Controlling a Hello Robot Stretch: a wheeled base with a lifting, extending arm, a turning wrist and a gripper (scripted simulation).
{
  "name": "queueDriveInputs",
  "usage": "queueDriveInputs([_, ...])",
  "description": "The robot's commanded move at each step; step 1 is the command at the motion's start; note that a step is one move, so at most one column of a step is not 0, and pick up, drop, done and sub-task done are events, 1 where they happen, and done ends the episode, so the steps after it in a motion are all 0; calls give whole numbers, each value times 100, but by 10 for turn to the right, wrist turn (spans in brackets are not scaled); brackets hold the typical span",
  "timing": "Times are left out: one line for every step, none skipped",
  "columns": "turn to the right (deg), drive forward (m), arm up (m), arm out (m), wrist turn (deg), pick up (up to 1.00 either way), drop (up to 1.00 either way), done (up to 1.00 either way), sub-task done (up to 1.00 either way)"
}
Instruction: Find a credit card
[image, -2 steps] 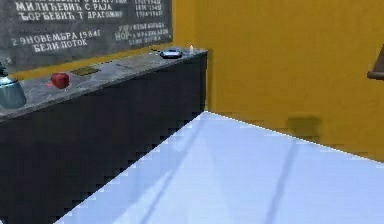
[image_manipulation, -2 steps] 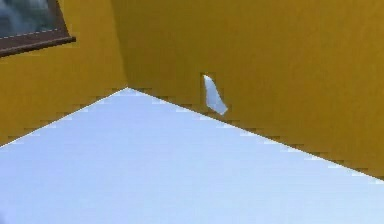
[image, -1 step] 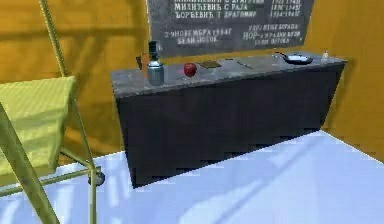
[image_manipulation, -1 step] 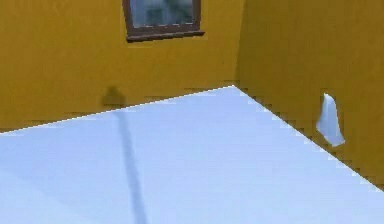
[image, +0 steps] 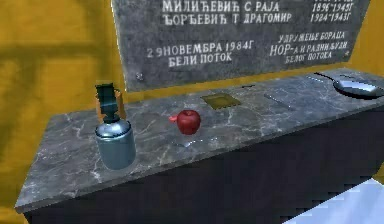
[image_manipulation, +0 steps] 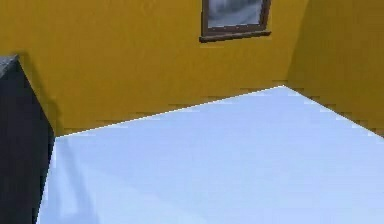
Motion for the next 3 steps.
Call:
queueDriveInputs([-30,0,0,0,0,0,0,0,0])
queueDriveInputs([0,95,0,0,0,0,0,0,0])
queueDriveInputs([0,0,0,0,0,0,0,100,0])
